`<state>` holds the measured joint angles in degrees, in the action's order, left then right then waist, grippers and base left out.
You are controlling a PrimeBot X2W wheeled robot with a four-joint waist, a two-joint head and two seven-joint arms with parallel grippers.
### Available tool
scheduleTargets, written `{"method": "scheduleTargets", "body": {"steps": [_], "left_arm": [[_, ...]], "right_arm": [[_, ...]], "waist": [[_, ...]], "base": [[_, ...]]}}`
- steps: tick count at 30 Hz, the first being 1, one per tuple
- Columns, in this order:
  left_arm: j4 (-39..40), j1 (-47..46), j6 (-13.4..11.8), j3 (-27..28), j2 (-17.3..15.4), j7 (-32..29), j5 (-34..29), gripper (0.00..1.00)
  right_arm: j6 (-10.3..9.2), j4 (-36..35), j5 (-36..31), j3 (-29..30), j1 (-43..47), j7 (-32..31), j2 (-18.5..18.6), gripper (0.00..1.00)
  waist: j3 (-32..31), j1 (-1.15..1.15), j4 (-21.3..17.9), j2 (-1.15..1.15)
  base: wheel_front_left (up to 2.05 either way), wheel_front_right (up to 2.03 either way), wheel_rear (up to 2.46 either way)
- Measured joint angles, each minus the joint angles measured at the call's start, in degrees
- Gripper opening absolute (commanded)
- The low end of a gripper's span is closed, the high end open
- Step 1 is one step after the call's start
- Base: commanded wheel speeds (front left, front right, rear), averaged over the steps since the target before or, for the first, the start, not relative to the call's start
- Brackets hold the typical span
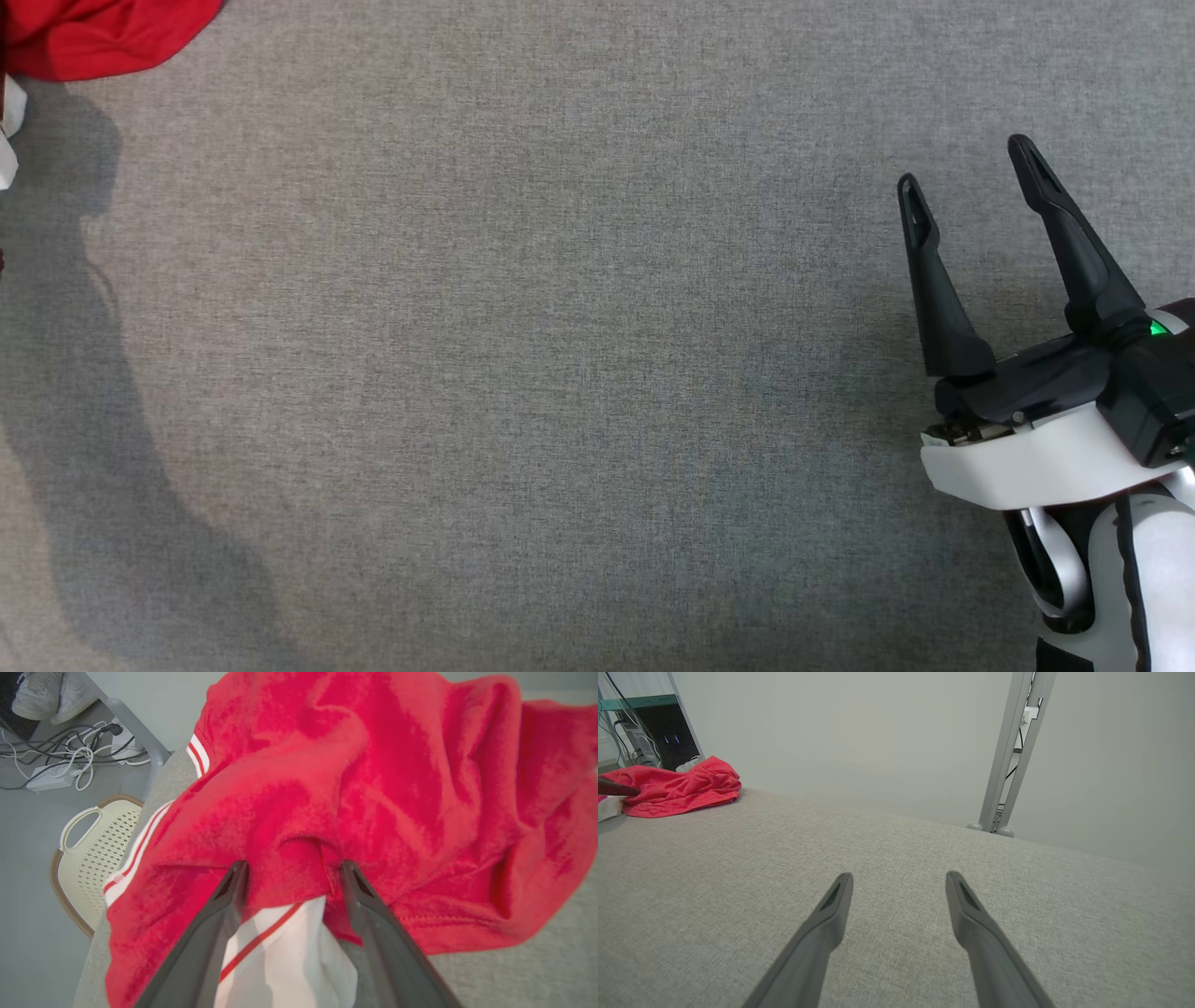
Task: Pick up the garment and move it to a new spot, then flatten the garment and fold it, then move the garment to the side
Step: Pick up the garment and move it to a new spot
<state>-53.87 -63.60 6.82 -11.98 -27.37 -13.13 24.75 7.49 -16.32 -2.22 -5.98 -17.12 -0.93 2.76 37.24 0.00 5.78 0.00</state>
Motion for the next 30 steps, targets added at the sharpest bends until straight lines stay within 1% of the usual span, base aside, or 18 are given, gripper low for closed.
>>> {"method": "scheduleTargets", "body": {"steps": [1,2,4,11,18,22,25,28,30], "left_arm": [[-0.7,-0.2,0.0,-0.1,0.1,0.3,0.0,1.0],[-1.4,-0.3,0.0,-0.2,0.2,0.3,0.0,0.65],[-2.5,-0.6,0.0,-0.3,0.4,1.2,0.0,0.0],[-4.5,-2.6,-0.2,-1.5,-0.2,5.0,-1.0,0.0],[-3.6,-4.8,0.3,-4.6,-0.2,6.0,-1.5,0.0],[-1.1,-5.8,0.5,-7.2,0.2,4.8,-1.5,0.0],[2.5,-6.3,0.6,-10.2,0.8,3.5,-1.3,0.0],[6.3,-6.3,0.6,-12.9,1.2,2.1,-0.2,0.0],[9.0,-6.4,0.6,-13.7,1.8,1.0,1.2,0.0]], "right_arm": [[0.0,0.0,0.0,0.0,0.0,0.0,0.0,1.0],[0.0,0.0,0.0,0.0,0.0,0.0,0.0,1.0],[0.0,0.0,0.1,0.1,-0.2,0.0,0.0,1.0],[0.0,1.5,1.1,1.0,-0.2,1.5,0.0,1.0],[0.0,5.8,3.8,1.5,-0.2,4.2,0.0,1.0],[0.0,8.6,5.5,2.0,0.1,5.9,0.0,1.0],[0.0,10.5,6.5,2.5,0.8,7.1,0.0,1.0],[0.0,12.6,7.7,3.0,1.9,8.2,0.0,1.0],[0.0,13.9,8.6,3.1,2.6,8.9,0.0,1.0]], "waist": [[0.2,0.0,-0.1,0.0],[0.3,0.0,-0.2,0.0],[0.4,0.0,-0.5,0.0],[-0.8,0.0,-0.5,0.0],[-5.3,0.0,-0.6,0.0],[-8.9,0.0,-1.0,0.0],[-12.0,0.0,-1.5,0.0],[-15.3,0.0,-2.2,0.0],[-17.6,0.0,-2.6,0.0]], "base": [[0.0,0.0,0.0],[0.0,0.0,0.0],[0.0,0.0,0.0],[0.0,0.0,0.0],[0.0,0.0,0.0],[0.0,0.0,0.0],[0.0,0.0,0.0],[0.0,0.0,0.0],[0.0,0.0,0.0]]}}
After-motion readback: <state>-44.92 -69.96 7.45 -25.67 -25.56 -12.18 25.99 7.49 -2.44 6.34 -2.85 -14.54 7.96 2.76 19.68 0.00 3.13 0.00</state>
